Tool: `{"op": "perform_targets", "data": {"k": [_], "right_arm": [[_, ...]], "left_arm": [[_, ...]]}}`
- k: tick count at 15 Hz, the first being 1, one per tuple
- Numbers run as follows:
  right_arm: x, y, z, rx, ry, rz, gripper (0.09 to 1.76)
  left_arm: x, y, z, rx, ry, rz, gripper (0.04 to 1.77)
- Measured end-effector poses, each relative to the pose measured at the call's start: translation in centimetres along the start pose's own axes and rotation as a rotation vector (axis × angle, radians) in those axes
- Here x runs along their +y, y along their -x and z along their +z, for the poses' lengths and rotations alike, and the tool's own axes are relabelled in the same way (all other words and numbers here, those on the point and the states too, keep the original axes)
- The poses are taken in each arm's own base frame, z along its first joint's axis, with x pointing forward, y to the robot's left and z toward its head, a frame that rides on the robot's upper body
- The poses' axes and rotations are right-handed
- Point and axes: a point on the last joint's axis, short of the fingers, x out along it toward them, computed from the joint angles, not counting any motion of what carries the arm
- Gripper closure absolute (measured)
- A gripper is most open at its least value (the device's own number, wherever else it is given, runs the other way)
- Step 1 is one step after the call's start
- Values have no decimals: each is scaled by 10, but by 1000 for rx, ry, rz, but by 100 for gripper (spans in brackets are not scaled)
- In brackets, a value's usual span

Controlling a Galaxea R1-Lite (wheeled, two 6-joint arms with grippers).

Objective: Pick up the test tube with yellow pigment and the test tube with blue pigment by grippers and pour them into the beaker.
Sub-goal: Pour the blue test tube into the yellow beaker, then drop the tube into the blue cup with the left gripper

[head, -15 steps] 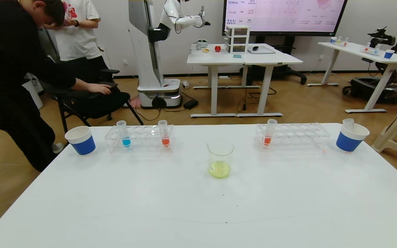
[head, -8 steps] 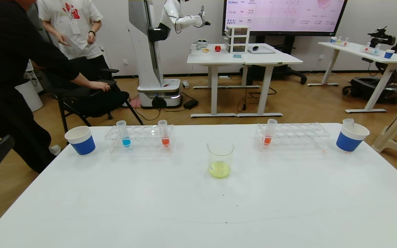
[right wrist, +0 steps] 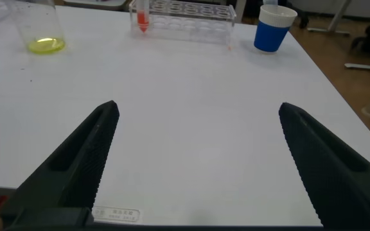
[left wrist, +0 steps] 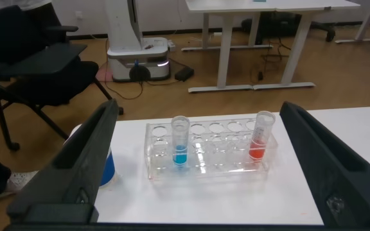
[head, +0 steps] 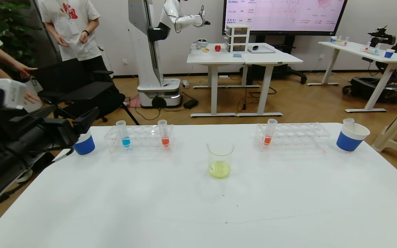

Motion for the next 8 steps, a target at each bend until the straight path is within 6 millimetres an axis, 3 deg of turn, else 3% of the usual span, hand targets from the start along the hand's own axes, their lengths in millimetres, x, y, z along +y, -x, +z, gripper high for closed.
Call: {"op": "perform_targets", "data": {"k": [4,8], "right_arm": [[0,0,0,0,0,0,11],[0,0,0,0,0,0,11]], "left_arm": [[-2,-40,-49,7,-1,1,6],[-8,-53,-97,74,6,15,6]]}}
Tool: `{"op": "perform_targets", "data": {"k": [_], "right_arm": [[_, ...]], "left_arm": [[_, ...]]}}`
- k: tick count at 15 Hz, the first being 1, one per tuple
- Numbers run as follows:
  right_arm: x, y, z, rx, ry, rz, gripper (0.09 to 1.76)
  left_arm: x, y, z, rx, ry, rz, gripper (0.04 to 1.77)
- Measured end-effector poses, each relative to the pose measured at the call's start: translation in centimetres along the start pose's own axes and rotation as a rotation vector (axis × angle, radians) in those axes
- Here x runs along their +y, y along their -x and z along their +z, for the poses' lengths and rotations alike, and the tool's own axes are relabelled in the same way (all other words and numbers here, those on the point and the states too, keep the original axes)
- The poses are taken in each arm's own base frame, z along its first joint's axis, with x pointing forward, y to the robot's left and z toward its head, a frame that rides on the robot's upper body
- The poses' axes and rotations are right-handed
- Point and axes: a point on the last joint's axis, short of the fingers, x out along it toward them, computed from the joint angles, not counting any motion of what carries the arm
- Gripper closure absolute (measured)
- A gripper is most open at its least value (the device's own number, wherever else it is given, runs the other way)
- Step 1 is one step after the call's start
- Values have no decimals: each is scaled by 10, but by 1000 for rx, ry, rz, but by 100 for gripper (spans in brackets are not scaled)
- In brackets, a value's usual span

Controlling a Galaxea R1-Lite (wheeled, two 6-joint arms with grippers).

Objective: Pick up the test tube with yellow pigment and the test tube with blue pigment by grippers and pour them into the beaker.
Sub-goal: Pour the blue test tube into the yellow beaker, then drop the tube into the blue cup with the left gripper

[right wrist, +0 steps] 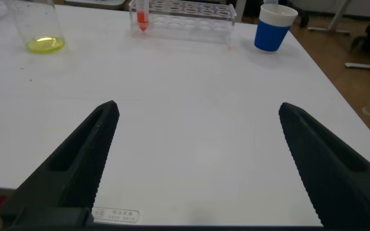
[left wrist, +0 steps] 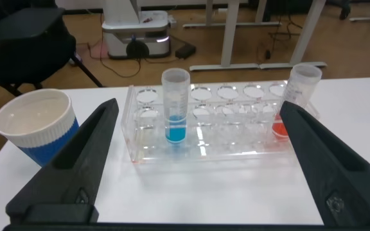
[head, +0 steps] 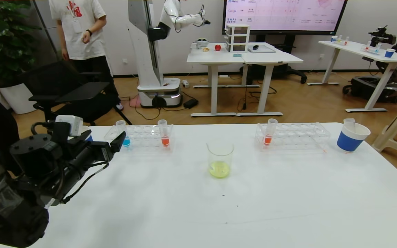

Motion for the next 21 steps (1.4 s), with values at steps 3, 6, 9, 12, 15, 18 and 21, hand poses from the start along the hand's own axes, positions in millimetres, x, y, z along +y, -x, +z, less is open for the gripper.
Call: {"op": "perform_targets", "data": {"k": [3,6,9,12,15,18,21], "right_arm": [[0,0,0,0,0,0,11],[0,0,0,0,0,0,11],[0,0,0,0,0,0,11],[0,0,0,0,0,0,11],[0,0,0,0,0,0,11],[0,0,0,0,0,0,11],[0,0,0,0,0,0,11]], "left_arm": [[-1,-7,-17,55,0,-2,6],[-1,-20,-27,65,3,2,6],[-2,-42,-31,34,3,9,6],[-1,-69,-37,-9,8,54,6],[-1,-94,-42,-52,13,88,6],[0,-107,-49,-62,15,99,6],[1,-111,-54,-62,15,104,6]]}}
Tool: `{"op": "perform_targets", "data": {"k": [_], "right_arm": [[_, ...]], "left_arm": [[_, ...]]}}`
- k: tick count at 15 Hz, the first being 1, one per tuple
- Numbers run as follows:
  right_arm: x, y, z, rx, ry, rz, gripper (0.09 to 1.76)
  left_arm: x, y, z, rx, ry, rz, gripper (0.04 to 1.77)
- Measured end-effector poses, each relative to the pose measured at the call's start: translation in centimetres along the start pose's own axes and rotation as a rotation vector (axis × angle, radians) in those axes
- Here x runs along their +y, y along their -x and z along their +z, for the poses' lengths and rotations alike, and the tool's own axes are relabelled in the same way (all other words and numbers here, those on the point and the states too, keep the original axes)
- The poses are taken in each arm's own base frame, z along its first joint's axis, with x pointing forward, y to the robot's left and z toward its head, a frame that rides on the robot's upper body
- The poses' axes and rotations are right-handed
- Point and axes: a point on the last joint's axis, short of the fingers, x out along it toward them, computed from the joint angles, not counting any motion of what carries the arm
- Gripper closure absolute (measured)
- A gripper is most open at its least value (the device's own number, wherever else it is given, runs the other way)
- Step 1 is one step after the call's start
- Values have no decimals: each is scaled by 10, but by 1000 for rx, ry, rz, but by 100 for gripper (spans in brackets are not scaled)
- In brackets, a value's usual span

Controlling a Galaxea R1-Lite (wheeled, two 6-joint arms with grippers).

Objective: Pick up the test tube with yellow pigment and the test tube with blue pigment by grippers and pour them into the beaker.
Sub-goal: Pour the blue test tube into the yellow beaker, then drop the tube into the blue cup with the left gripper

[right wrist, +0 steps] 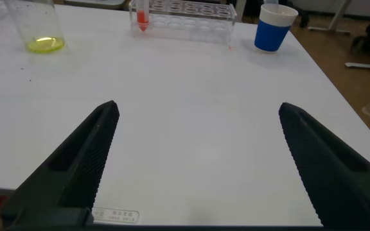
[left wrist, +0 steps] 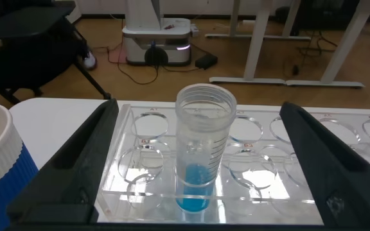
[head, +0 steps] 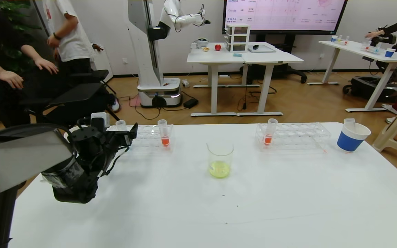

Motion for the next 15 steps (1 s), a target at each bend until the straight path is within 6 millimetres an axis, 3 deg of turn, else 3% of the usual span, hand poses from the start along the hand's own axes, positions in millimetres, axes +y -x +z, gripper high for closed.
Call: {"op": "perform_targets", "data": {"k": [6,7,8,9,10,11,12,15], "right_arm": [[0,0,0,0,0,0,11],[0,0,0,0,0,0,11],[0,0,0,0,0,0,11],[0,0,0,0,0,0,11],[0,0,0,0,0,0,11],[0,0,0,0,0,0,11],[0,0,0,0,0,0,11],[0,0,0,0,0,0,11]], "left_arm": [[0,-4,-2,-6,2,5,11],[0,-4,-2,-6,2,5,30],[0,-4,-2,-7,2,5,63],[0,-5,-2,-8,3,5,112],[0,-5,-2,-11,3,4,142],[0,-5,-2,-12,2,4,149],[-1,-6,-1,-13,3,3,130],[-2,-6,-1,-14,3,0,131]]}}
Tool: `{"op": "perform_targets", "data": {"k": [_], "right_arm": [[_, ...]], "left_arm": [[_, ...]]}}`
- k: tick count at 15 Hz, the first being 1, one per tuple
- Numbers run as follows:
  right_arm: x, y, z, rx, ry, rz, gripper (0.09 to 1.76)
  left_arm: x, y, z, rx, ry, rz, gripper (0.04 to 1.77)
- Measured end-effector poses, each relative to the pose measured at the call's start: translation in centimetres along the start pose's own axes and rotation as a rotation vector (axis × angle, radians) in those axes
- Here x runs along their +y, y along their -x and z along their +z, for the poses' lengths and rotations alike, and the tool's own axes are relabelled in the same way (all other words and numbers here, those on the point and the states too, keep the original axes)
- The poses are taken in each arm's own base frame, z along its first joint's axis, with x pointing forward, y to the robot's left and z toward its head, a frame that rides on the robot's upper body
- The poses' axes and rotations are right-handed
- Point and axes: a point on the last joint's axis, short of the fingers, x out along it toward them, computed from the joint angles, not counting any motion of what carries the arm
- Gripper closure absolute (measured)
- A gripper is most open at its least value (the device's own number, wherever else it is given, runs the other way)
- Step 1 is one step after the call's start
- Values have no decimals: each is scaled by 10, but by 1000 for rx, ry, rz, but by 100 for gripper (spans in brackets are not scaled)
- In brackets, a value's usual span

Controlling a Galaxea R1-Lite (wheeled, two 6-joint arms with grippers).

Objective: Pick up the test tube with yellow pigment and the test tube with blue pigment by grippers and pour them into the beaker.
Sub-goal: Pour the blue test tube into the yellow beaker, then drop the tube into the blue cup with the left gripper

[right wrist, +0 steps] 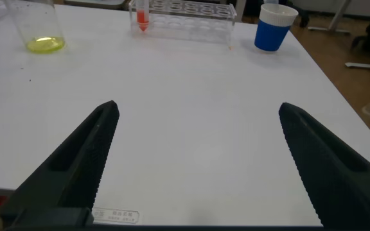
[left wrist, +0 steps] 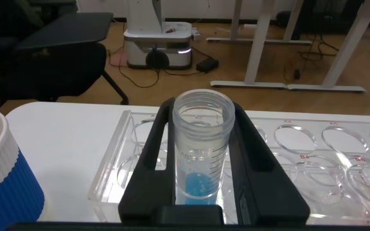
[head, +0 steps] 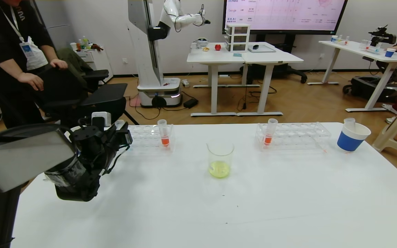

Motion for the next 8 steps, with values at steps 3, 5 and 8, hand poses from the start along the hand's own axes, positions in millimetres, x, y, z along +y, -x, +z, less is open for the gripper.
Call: {"op": "perform_targets", "data": {"k": [3,5,8], "right_arm": [[0,0,0,0,0,0,11],[0,0,0,0,0,0,11],[0,0,0,0,0,0,11]], "left_arm": [[-1,-2,4,-4,-3,-1,131],[-1,-3,15,14,-9,-2,131],[-2,-3,45,42,-13,-2,131]]}}
